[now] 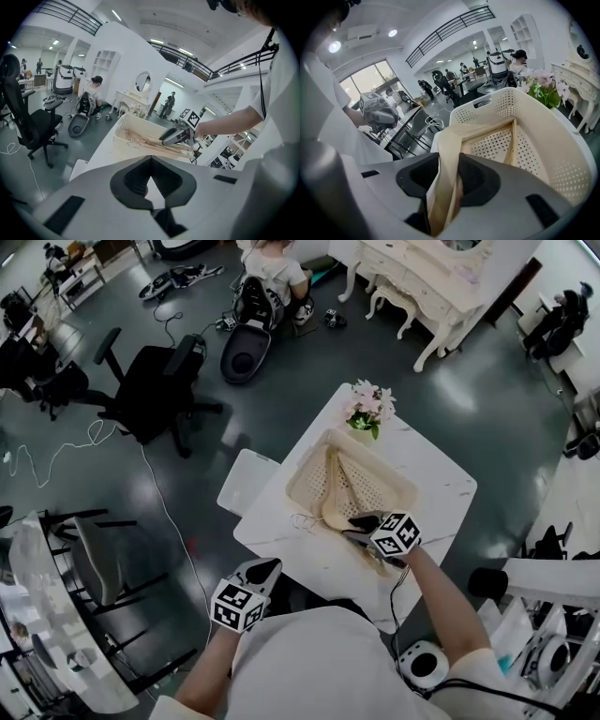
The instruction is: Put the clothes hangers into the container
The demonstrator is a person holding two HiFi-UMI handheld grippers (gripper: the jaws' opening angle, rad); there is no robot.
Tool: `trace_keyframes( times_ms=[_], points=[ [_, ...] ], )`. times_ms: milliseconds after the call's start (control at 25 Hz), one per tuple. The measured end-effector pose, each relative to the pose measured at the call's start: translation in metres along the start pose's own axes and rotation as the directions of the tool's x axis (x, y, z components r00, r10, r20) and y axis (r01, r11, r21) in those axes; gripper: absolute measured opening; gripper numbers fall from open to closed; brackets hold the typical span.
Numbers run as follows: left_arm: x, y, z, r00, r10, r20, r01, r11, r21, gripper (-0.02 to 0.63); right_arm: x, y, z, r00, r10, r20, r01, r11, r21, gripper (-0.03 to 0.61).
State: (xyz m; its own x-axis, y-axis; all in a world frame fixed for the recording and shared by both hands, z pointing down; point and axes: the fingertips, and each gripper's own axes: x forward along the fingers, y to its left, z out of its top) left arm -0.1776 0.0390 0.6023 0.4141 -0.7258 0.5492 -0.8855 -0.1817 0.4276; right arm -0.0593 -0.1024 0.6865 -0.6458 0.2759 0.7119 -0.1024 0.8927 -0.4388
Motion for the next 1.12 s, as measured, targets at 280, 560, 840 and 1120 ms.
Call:
trace_keyframes(
  times_ms=[280, 560, 840, 1120],
  points=[
    [0.002, 0.000, 0.001, 1.000, -0.003, 0.000, 0.003, 1.000, -0.001, 0.008, 0.001, -0.002, 0.001, 0.998, -0.064, -0.018, 0.062, 0.995, -0.082, 0.180],
    [0.006, -0.006, 0.004, 1.000, -0.025, 0.003, 0.025, 1.000, 0.015, 0.006, -0.014, 0.003, 0.010, 0.994, -0.105, 0.036, 0.108, 0.990, -0.094, 0.199],
    [0.010, -0.019, 0.009, 0.998, -0.061, -0.004, 0.061, 0.997, 0.056, 0.008, -0.041, 0.020, 0.012, 0.981, -0.156, 0.118, 0.162, 0.986, -0.048, 0.192],
    [0.020, -0.037, 0.012, 0.993, -0.115, -0.029, 0.117, 0.987, 0.106, 0.008, -0.088, 0.043, 0.000, 0.935, -0.238, 0.264, 0.220, 0.971, 0.096, 0.127]
  ],
)
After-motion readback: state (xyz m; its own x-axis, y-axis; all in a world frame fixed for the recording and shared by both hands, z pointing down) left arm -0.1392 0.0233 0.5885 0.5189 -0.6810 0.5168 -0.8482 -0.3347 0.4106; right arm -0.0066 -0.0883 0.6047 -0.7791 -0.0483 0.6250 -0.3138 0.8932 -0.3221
